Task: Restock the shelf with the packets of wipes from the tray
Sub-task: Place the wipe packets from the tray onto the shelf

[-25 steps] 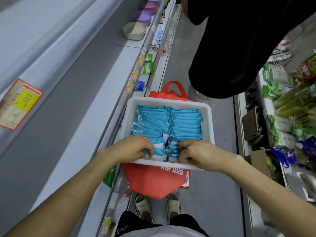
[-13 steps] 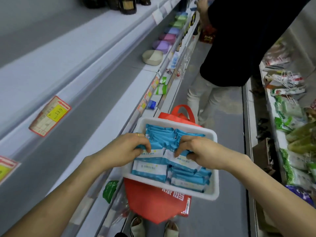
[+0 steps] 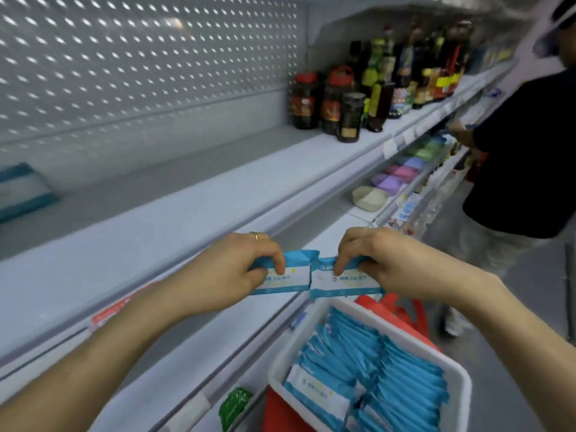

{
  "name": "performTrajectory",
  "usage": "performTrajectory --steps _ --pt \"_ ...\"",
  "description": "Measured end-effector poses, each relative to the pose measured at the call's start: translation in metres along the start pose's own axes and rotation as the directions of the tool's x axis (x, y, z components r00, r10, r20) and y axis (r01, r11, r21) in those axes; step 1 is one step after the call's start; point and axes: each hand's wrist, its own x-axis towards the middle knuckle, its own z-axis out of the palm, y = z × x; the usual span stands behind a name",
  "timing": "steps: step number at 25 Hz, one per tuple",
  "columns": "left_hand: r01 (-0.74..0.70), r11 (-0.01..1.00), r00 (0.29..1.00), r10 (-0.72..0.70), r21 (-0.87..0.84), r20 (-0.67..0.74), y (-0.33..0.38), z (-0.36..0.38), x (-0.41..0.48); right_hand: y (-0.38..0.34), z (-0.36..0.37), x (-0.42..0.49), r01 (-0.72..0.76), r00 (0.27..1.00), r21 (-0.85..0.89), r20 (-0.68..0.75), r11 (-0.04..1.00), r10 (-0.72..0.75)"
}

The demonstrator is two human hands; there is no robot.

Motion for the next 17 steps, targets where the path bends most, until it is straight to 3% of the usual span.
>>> performTrajectory --steps 9,13,17 --pt "0.25 0.966 0.95 -0.232 0.061 -0.208 -0.013 -0.114 -0.07 -0.062 -0.082 0.086 0.287 0.955 -0.057 -0.066 0.956 -0.291" --pt "0.396 0.918 0.885 -0.391 -0.032 -0.25 -0.045 -0.164 -0.115 -0.096 -0.086 0.144 0.425 0.901 -0.026 -0.081 0.905 -0.425" --pt "0.515 0.857 0.824 -0.49 0.017 -0.284 -0.098 -0.209 -0.148 -0.131 -0.075 0.194 0.512 0.857 -0.005 -0.054 0.859 -0.512"
